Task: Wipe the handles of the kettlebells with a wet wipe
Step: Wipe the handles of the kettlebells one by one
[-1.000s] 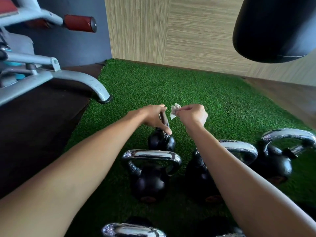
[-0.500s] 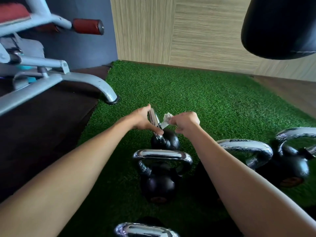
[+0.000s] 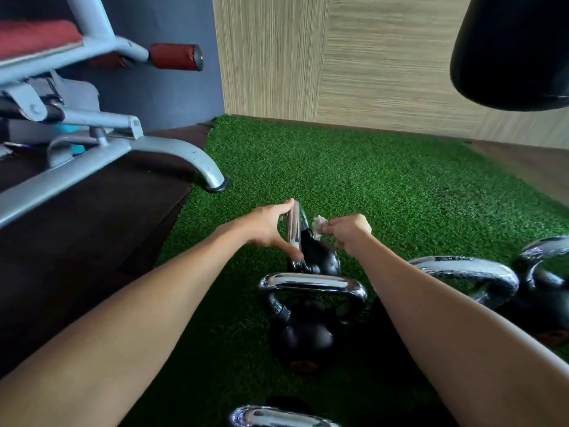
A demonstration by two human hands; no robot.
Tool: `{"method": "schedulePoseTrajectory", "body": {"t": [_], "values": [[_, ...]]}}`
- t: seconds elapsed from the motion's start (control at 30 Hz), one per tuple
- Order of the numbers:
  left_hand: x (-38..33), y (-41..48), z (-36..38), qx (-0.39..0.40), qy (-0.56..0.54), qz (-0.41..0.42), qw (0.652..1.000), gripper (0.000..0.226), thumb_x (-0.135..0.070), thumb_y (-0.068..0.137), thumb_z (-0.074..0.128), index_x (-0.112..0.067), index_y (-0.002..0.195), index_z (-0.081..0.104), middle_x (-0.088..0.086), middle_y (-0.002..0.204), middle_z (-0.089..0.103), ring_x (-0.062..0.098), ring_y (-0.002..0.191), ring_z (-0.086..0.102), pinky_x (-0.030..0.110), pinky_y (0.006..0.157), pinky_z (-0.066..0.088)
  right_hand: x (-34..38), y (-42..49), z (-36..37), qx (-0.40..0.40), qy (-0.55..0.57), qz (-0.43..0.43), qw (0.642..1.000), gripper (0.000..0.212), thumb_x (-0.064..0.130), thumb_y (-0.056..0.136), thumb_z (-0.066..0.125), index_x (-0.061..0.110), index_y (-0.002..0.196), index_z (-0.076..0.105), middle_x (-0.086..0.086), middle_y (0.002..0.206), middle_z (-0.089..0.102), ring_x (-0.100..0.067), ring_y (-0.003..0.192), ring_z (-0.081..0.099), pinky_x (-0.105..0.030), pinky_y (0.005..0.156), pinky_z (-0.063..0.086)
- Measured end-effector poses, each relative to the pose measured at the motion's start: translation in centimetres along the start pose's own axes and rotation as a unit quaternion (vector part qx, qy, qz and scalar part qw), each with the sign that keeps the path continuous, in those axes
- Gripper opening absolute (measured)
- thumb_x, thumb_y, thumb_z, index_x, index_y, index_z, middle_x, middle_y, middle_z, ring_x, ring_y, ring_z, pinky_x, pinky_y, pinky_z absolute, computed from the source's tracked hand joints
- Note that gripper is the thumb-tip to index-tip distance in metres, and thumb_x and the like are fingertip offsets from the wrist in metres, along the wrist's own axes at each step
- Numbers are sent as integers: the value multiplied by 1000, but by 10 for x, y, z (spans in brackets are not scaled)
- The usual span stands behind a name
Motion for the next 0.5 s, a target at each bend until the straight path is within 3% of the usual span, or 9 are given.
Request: {"method": "schedulePoseTrajectory", "body": {"t": [0.07, 0.1, 0.2, 0.33, 0.4, 0.5], "values": [[-1, 0, -2, 8, 18, 12, 1000, 159, -82, 34, 84, -38, 161, -1, 2, 170, 15, 15, 116, 54, 41, 99, 44, 1, 7, 6, -2, -25, 0, 1000, 55, 38, 53, 85, 7, 97, 74, -5, 98, 74, -14, 87, 69, -34, 61, 59], [-3, -1, -2, 10, 26, 17, 999, 158, -81, 36, 84, -38, 161, -2, 3, 170, 15, 16, 115, 55, 39, 97, 45, 5, 4, 9, -12, -40, -6, 999, 49, 39, 61, 87, 7, 95, 74, -5, 96, 75, -13, 83, 70, -37, 66, 63], [-9, -3, 1, 5, 38, 31, 999, 147, -66, 52, 90, -35, 162, -3, 2, 170, 13, 28, 144, 41, 45, 109, 42, 13, 1, 17, -47, -51, -20, 997, 32, 33, 79, 83, 7, 93, 73, -4, 90, 73, -13, 70, 66, -34, 72, 64], [-11, 1, 3, 6, 30, 29, 999, 148, -63, 51, 92, -38, 161, -3, 4, 169, 16, 29, 152, 27, 48, 116, 34, 19, 2, 16, -35, 8, -46, 998, 17, 30, 77, 83, 18, 85, 75, -1, 91, 74, -10, 82, 67, -33, 63, 60], [-10, 3, 1, 1, 36, 17, 999, 149, -66, 47, 91, -42, 160, -3, 7, 168, 19, 30, 149, 33, 48, 113, 39, 25, -3, 14, 3, 30, -98, 995, 11, 28, 78, 82, 28, 81, 72, -1, 97, 75, -11, 88, 66, -28, 62, 50], [-7, 7, -2, 3, 48, 11, 999, 146, -66, 50, 90, -41, 161, -3, 8, 168, 18, 30, 138, 49, 37, 93, 50, 23, -11, 10, 32, 47, -156, 986, 17, 21, 80, 81, 22, 96, 76, -2, 96, 77, -3, 67, 63, -23, 60, 46]]}}
Point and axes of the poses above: each hand's wrist, its own y-axis towards the middle knuckle, its own z-axis out of the palm, x = y × z, the point moved 1 cm from there along y, towards the middle knuckle
